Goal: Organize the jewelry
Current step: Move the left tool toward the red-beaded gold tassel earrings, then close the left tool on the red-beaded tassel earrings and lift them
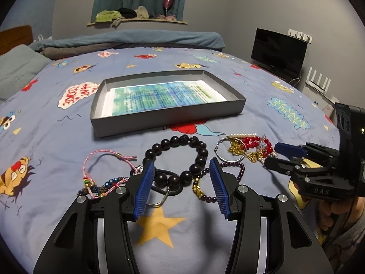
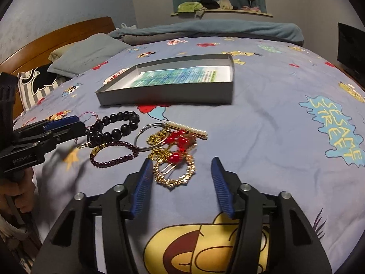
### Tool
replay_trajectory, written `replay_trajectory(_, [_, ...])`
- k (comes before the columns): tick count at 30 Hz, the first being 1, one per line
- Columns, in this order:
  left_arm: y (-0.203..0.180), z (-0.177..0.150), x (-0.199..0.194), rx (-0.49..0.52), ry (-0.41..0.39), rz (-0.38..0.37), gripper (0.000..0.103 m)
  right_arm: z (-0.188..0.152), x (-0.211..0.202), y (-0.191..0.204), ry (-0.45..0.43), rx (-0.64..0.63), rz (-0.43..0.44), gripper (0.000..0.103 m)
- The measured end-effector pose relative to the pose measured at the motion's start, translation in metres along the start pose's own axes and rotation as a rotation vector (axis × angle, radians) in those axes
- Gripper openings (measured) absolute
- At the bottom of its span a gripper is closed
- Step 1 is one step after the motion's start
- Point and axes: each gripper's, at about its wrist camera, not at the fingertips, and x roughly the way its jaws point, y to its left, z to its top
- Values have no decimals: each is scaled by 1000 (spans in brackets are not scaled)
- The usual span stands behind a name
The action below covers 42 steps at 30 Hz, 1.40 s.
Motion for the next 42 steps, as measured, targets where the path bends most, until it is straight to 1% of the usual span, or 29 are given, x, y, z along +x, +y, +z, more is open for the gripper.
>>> replay_trajectory(6, [-13,7,3,16,0,-23,52,-4,-1,6,13,-30,20,56])
replay_trajectory(10, [-28,16,10,39,4,-57,52,-8,-9,3,1,-18,33,56])
replay_trajectory(13, [-43,21,20,52,14,-98,52,-11,-15,-3,-9,-14,10,56])
replay_trajectory(16, [-58,24,30,60,33,-148,52,-14,-21,-12,-18,1,-11,56])
replay_trajectory(20, [-75,27,48,77,66,-185,49,-18,-26,-23,-25,17,-24,56])
replay_trajectory(26, [-76,29,70,54,121,-224,43,-23,-26,-27,-26,20,-13,56])
replay_trajectory(28, [-79,27,72,70,129,-226,43,-24,-24,-27,-23,17,-11,57])
replay_trajectory(30, [-85,25,71,101,120,-228,43,-25,-22,-27,-20,18,-11,57])
replay_trajectory(32, [-90,25,71,123,109,-209,43,-25,-21,-27,-21,16,-9,58])
replay_trajectory(35, [-88,25,74,115,108,-196,43,-27,-23,-27,-23,14,1,60])
replay_trajectory(40, [-96,26,54,175,49,-188,43,-28,-23,-28,-31,20,10,60])
replay_trajectory(42, [-101,29,51,198,49,-174,43,-29,-24,-28,-34,18,11,61])
